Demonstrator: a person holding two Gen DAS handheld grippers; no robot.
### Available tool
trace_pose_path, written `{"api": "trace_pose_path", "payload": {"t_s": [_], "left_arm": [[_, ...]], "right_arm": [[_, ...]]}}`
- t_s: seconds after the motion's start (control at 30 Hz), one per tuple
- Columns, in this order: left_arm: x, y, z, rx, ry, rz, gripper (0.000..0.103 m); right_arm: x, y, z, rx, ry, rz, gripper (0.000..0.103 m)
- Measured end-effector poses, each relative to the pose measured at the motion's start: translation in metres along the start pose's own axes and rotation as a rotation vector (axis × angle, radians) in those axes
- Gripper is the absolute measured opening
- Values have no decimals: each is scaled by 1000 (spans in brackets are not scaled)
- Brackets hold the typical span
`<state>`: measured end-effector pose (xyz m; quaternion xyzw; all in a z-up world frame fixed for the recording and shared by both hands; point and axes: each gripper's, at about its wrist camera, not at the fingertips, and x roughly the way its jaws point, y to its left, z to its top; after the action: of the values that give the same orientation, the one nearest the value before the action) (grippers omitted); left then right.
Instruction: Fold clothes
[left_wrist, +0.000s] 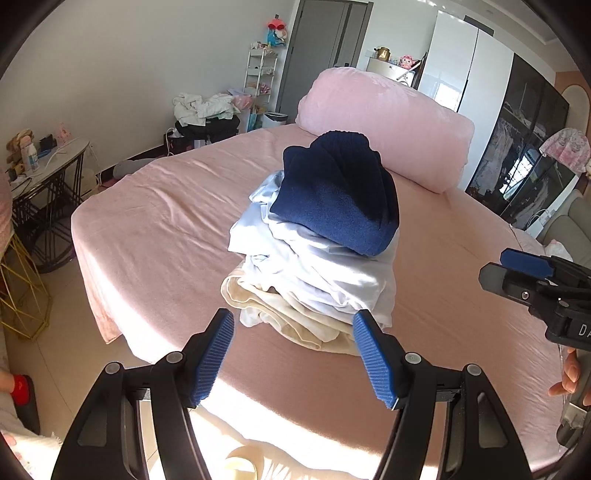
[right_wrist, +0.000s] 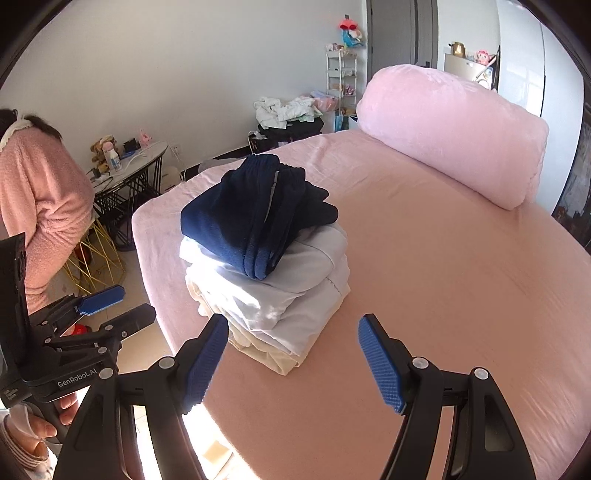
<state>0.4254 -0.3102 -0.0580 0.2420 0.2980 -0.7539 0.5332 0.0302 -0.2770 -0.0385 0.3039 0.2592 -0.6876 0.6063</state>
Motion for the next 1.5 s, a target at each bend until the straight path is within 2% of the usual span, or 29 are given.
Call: {"api": "trace_pose_path", "payload": {"t_s": [0.17, 0.37, 0.47, 0.6, 0.77, 0.87, 1.07, 1.17, 1.27, 1.5], "left_arm": [[-11, 4, -14, 34, -9, 9, 65], [-25, 17, -27, 15, -9, 2, 65], [-34, 23, -32, -16, -20, -27, 65], [-46, 27, -37, -52, -39, -57, 65], [-61, 30, -46, -72, -64, -77, 65], [-63, 33, -53, -105, -46, -110, 66], [-70, 38, -60, -170, -21, -182, 66], [-84, 37, -60, -162, -54, -178, 66], [-98, 34, -58, -129, -93, -152, 67], [-118, 30, -64, -60, -134, -90, 75]], "right_arm": [[-3, 24, -12, -86, 14, -14, 73], [5, 59, -40, -234, 101, -48, 73], [10, 67, -48, -180, 168, -39, 73], [9, 82, -52, -174, 190, -80, 73], [-14, 105, -56, -281, 94, -143, 73], [-23, 113, -60, -304, 77, -215, 73], [-38, 125, -70, -300, 87, -274, 73], [-47, 131, -75, -277, 104, -333, 73], [-54, 140, -82, -258, 129, -330, 73], [-61, 166, -97, -379, 129, -366, 73]]}}
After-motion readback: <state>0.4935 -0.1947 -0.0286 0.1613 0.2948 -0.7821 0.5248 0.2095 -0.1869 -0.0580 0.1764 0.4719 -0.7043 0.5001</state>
